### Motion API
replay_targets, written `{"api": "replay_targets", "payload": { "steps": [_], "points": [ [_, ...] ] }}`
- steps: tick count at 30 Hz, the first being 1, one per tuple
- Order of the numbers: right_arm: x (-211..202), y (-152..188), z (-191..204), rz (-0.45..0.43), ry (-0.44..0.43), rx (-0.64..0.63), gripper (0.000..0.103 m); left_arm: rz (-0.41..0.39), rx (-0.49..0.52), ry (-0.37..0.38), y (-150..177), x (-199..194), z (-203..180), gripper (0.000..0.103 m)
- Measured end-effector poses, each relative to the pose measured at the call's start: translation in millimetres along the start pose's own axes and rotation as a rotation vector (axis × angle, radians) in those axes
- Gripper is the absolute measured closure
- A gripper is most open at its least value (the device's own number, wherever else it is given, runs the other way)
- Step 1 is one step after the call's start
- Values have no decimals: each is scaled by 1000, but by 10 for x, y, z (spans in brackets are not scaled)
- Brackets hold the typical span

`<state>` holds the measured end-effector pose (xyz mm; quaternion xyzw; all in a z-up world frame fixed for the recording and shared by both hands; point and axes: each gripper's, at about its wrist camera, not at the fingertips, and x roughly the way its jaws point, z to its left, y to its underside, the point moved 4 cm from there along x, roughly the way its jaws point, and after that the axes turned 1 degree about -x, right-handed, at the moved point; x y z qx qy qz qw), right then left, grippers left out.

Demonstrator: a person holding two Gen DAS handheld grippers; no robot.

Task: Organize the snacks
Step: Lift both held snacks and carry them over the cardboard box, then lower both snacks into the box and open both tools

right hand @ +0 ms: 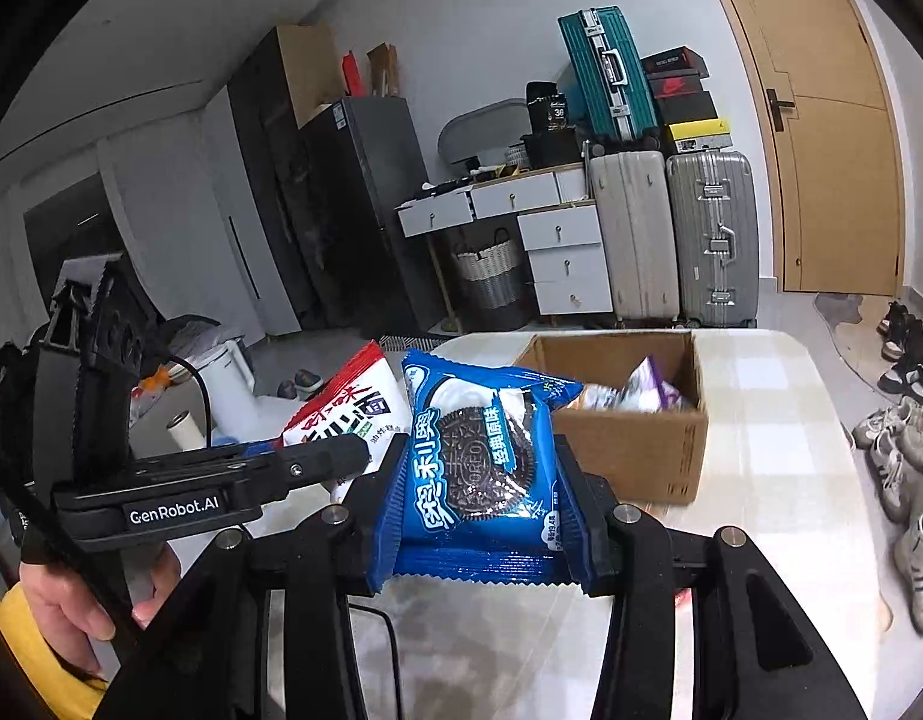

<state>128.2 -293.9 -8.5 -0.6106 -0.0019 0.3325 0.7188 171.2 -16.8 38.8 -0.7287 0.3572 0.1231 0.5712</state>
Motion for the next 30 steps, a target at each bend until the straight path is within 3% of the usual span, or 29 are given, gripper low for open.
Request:
{"api": "replay_targets", "payload": {
  "steps": [11, 18, 26, 30],
  "points": [
    [571, -446, -520, 25, 32, 34, 59, 26, 30, -26, -833, 777, -44, 69],
    [1140, -655, -855, 73, 55, 34, 59, 61, 39, -66, -1395, 1562, 63, 69],
    [1873, -734, -1124, 166, 92, 17, 59, 127, 52, -107, -1698, 2609, 226, 69],
    [2160, -688, -1237, 216, 132, -12, 59, 172, 29, -93, -1678, 3004, 284, 69]
  ]
}}
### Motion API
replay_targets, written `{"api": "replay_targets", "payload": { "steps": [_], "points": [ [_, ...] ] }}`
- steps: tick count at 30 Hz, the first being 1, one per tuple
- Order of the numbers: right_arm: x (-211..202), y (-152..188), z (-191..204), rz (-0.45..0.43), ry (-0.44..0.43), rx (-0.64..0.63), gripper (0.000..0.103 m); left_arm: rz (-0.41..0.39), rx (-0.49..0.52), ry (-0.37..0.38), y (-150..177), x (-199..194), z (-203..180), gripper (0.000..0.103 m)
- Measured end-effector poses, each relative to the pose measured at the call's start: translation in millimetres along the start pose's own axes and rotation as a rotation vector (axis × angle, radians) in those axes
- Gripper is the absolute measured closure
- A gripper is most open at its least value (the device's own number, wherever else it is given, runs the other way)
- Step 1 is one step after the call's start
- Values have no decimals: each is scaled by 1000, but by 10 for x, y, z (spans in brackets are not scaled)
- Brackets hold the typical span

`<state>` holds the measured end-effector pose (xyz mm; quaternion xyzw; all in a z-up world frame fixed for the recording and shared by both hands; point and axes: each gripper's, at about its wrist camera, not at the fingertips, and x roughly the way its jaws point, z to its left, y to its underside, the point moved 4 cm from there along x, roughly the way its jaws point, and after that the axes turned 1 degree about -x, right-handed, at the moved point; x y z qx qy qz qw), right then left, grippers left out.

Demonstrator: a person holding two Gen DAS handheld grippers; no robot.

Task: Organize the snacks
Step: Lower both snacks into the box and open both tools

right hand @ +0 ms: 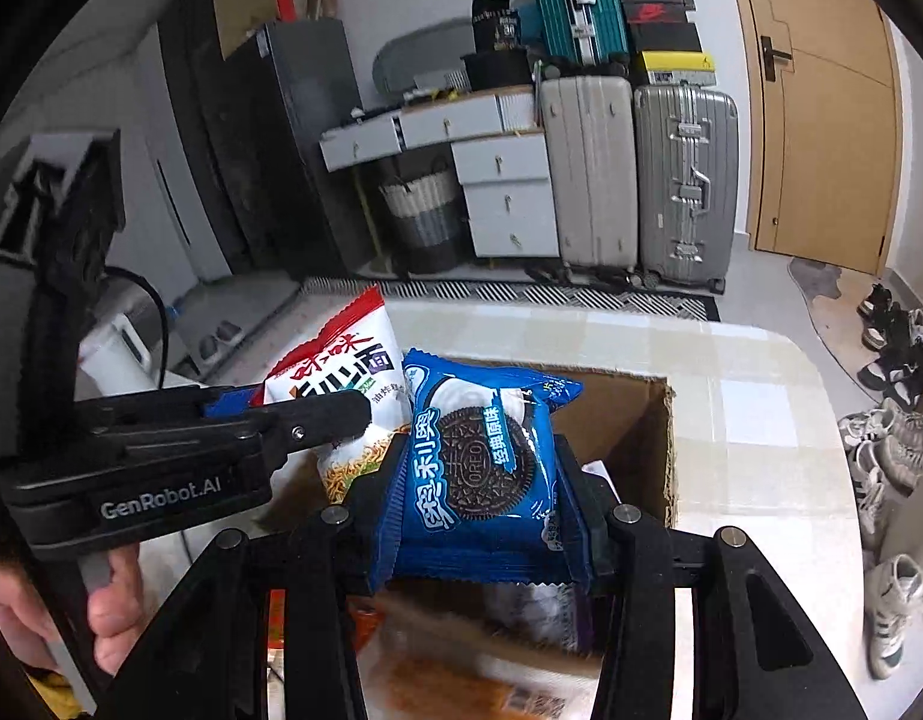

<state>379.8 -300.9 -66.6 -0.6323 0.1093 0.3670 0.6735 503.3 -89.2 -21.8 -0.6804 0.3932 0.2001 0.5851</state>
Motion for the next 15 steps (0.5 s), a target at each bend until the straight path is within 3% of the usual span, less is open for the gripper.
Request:
{"api": "replay_targets", "payload": {
  "steps": [8, 15],
  "points": [
    [329, 126, -105, 62, 32, -27, 59, 61, 55, -16, 3, 637, 6, 69],
    [470, 167, -239, 101, 44, 14, 59, 62, 68, -29, 85, 786, 35, 69]
  ]
}}
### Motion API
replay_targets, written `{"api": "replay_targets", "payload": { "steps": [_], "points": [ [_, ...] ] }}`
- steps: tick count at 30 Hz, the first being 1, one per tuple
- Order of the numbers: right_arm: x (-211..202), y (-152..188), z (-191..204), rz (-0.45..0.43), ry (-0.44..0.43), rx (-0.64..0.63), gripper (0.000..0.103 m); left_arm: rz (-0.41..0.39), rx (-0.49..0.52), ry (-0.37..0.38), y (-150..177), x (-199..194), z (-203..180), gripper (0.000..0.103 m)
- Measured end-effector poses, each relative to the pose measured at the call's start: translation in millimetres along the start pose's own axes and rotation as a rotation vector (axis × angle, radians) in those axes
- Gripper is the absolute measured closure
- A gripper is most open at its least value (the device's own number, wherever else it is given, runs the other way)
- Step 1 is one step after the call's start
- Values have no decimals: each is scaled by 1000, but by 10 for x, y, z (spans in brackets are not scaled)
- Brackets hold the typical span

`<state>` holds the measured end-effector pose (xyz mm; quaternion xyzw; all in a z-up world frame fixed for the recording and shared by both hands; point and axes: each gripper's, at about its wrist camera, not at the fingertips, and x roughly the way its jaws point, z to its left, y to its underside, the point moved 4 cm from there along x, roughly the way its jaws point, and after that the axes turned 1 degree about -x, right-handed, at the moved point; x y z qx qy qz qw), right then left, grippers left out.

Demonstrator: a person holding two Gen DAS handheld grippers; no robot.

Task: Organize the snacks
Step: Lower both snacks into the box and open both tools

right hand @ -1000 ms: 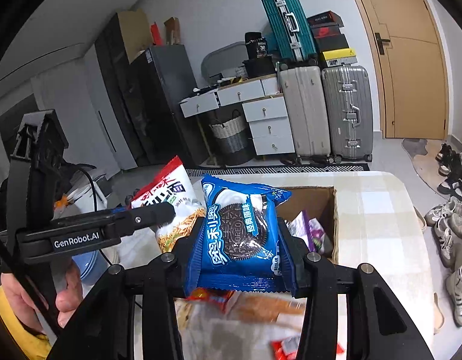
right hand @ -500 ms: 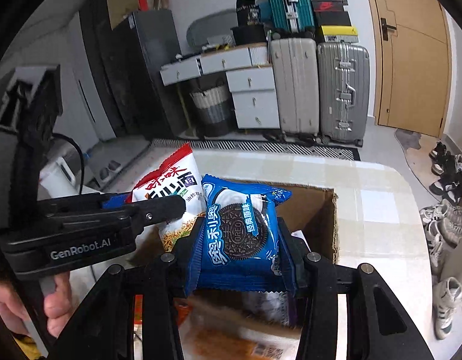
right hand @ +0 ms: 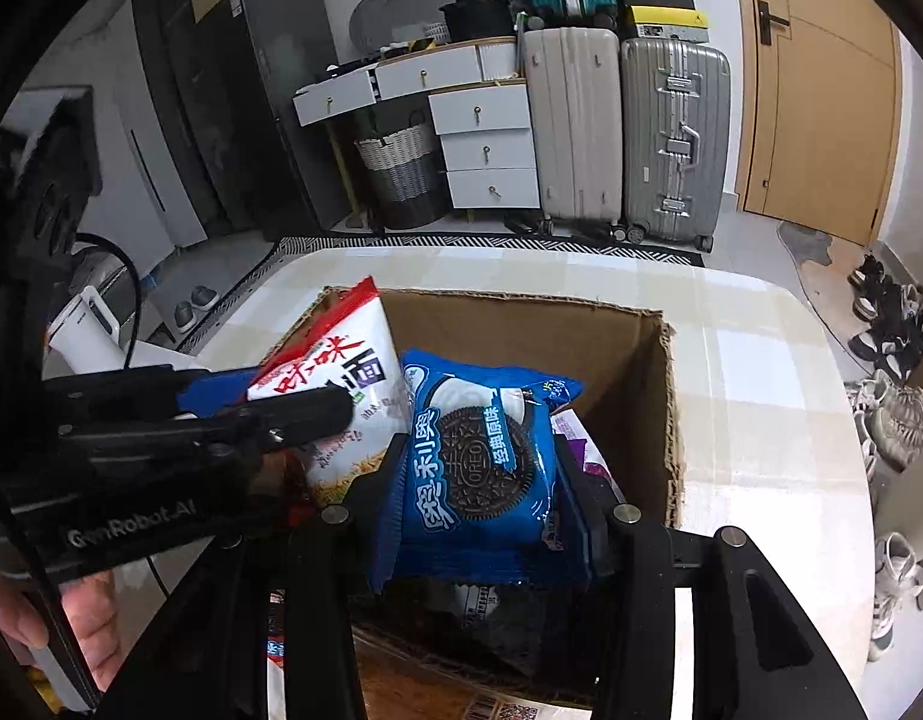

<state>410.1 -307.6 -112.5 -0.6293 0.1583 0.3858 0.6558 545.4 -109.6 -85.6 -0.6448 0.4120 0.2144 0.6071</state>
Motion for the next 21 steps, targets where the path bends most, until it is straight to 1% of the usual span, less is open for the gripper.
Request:
{"api": "replay_targets", "payload": {
  "steps": [3, 7, 11, 13, 15, 18, 21],
  "points": [
    [-13, -1, -20, -6, -2, 7, 59, -13, 23, 7, 23, -62, 19, 69],
    [-59, -11, -7, -17, -1, 2, 59, -20, 47, -6, 90, -196, -17, 68],
    [-70, -20, 10, -16, -3, 3, 59, -45, 57, -29, 163, -421, -41, 63],
    [-85, 2, -1, -12, -11, 15, 59, -59, 66, -30, 193, -544, -84, 57],
    [-84, -6, 3, -11, -9, 18, 59, -73, 75, -42, 184, -626, -99, 41],
    [-63, -12, 37, 4, -29, 31, 59, -106, 72, -51, 182, -774, -96, 28],
    [-77, 5, 32, 2, -14, 40, 58, -112, 61, -62, 197, -853, -55, 26]
  ]
}}
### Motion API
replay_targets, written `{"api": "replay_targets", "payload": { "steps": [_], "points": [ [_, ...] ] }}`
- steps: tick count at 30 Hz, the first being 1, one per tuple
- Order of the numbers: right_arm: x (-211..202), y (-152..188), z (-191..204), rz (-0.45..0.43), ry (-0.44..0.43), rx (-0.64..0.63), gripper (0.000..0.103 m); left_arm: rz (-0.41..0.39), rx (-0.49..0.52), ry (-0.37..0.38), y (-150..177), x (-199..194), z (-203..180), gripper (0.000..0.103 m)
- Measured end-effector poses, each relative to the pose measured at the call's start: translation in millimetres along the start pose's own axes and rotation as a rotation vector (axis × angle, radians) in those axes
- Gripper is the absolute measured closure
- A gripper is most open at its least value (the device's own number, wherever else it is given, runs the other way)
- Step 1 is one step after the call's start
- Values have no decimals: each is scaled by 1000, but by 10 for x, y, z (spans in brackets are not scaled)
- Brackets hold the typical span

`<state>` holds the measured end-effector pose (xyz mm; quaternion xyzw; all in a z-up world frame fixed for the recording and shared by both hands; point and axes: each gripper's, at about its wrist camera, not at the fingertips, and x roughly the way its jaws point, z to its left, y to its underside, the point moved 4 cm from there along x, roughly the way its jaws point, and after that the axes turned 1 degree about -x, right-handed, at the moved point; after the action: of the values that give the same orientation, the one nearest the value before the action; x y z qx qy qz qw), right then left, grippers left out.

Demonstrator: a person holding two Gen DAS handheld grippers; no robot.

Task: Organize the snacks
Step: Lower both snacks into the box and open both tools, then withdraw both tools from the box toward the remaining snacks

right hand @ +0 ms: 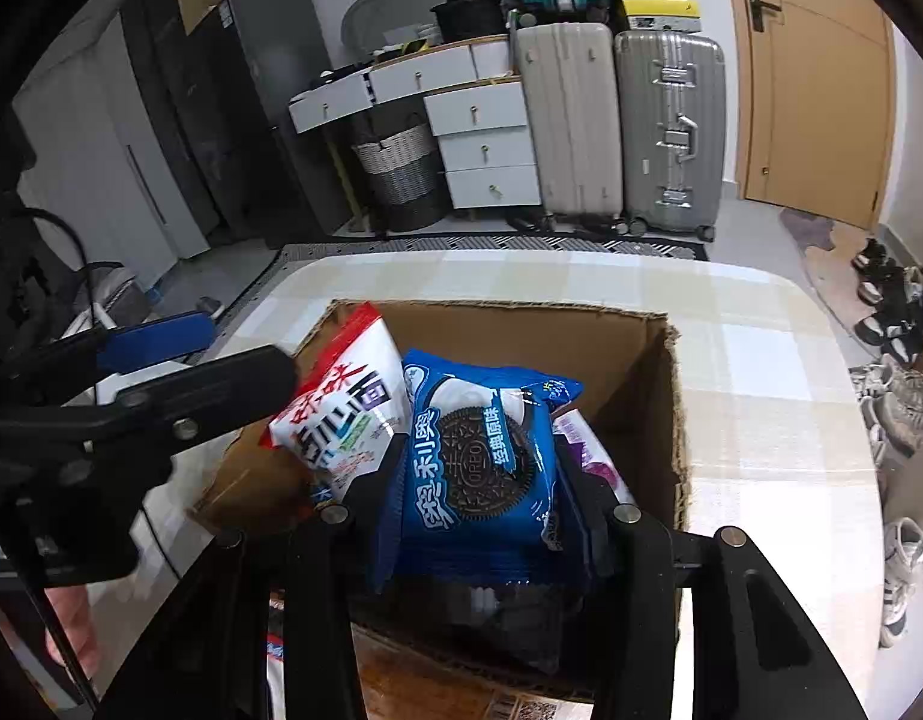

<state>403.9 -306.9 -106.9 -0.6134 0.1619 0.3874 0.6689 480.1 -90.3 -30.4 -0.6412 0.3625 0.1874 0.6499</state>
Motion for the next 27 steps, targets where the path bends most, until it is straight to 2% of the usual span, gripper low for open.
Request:
{"api": "replay_targets", "payload": {
  "steps": [13, 15, 19, 21, 25, 27],
  "points": [
    [-1, 38, 3, 28, 17, -5, 57, 26, -6, -16, 133, -79, 65, 25],
    [1, 39, 1, 37, 12, 9, 49, 30, -1, -18, 155, -73, 63, 25],
    [-9, 18, 31, 28, 42, -4, 44, 45, 2, -23, 189, -38, 46, 25],
    [-32, 9, 37, 16, 61, -14, 36, 44, -7, -10, 202, -48, 61, 25],
    [-142, -8, 67, -23, 67, -28, 32, 39, -15, 10, 215, -87, 61, 25],
    [-194, -11, 88, -35, 85, -40, 23, 35, -14, 7, 226, -126, 50, 23]
  ]
}}
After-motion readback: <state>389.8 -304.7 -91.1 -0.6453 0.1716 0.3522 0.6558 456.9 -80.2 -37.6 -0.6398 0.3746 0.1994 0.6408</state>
